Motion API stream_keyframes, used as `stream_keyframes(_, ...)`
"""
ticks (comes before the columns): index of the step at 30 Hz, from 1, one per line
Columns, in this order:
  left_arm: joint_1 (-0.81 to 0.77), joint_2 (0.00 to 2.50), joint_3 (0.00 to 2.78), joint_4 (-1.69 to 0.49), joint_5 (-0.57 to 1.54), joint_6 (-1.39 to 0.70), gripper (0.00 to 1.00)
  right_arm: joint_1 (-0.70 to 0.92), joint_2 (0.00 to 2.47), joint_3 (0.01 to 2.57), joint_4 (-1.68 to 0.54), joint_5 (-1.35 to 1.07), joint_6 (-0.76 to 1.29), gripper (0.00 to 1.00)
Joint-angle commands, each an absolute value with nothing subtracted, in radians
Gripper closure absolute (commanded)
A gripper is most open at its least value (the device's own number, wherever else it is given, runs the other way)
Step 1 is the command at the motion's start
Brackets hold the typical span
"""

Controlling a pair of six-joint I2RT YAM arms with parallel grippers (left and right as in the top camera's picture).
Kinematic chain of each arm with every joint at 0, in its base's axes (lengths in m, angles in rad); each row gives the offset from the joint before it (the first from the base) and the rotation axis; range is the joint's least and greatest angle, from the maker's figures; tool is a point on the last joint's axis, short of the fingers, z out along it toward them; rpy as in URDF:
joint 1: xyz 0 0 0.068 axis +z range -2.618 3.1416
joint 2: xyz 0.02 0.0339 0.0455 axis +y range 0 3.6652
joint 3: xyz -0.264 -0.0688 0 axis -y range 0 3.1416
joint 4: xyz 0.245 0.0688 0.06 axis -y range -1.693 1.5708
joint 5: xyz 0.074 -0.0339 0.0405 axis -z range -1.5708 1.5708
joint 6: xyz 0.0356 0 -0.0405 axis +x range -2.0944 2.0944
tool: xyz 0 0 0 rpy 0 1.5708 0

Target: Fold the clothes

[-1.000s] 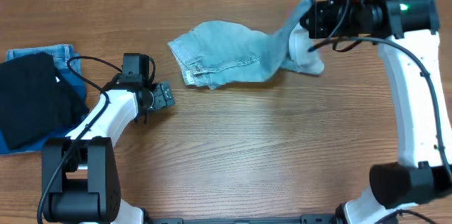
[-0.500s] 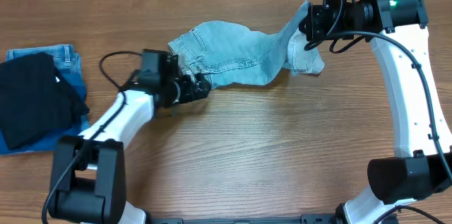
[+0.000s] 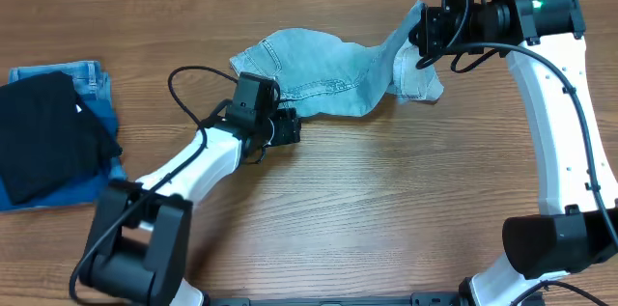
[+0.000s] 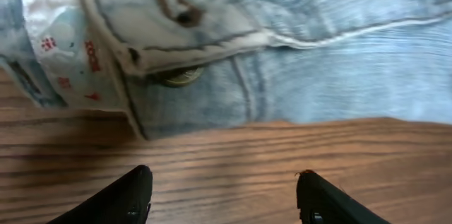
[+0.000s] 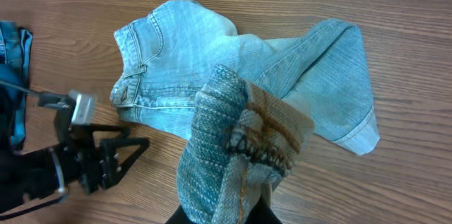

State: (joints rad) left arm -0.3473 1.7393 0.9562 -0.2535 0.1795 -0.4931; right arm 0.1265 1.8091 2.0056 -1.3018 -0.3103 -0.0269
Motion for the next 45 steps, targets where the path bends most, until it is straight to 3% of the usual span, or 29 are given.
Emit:
stream_keyframes(1, -0.355, 1.847, 0.976, -0.17, 0.212, -0.54, 0.3, 0.125, 1.794, 2.013, -1.296, -0.315, -0.033, 0.96)
stream_keyframes(8, -0.369, 1.964, 0.976, 0.134, 0.191, -0.548, 0.23, 0.125, 1.794, 2.013, -1.297, -0.315, -0.033, 0.96)
stream_keyframes(15, -0.369, 1.964, 0.976, 0.173, 0.041, -0.547, 0.22, 0.125, 1.794, 2.013, -1.304, -0.315, -0.033, 0.96)
stream_keyframes(21, -0.375, 1.97, 0.976, 0.165, 0.044, -0.546, 0.29, 0.125, 1.794, 2.013, -1.311, -0.314, -0.033, 0.96)
stream_keyframes(23, -0.375, 1.97, 0.976, 0.161, 0.044, -0.546, 0.39, 0.125, 1.794, 2.013, -1.311, -0.314, -0.033, 0.96)
stream_keyframes(25, -0.375, 1.97, 0.976, 0.161, 0.044, -0.546, 0.61, 0.125, 1.794, 2.013, -1.311, -0.314, -0.033, 0.96)
stream_keyframes(26, -0.375, 1.97, 0.976, 0.16, 0.046, -0.547, 0.63, 0.125, 1.794, 2.013, -1.311, -0.314, -0.033, 0.96)
stream_keyframes(29, -0.375, 1.97, 0.976, 0.152, 0.079, -0.547, 0.52, 0.125, 1.794, 2.013, -1.311, -0.314, -0.033, 0.96)
stream_keyframes(32, -0.375, 1.97, 0.976, 0.149, 0.079, -0.547, 0.58, 0.125, 1.794, 2.013, -1.311, -0.315, -0.033, 0.96)
stream_keyframes(34, -0.375, 1.97, 0.976, 0.149, 0.08, -0.547, 0.7, 0.125, 1.794, 2.013, -1.311, -0.314, -0.033, 0.96)
stream_keyframes(36, -0.374, 1.97, 0.976, 0.15, 0.089, -0.547, 0.96, 0.125, 1.794, 2.013, -1.311, -0.315, -0.033, 0.96)
stream_keyframes(41, -0.374, 1.928, 0.976, 0.149, 0.22, -0.546, 0.96, 0.125, 1.794, 2.013, -1.306, -0.314, -0.033, 0.96)
stream_keyframes(45, -0.371, 1.681, 0.98, 0.023, 0.224, -0.47, 0.96, 0.124, 1.794, 2.013, -1.284, -0.271, -0.033, 0.96)
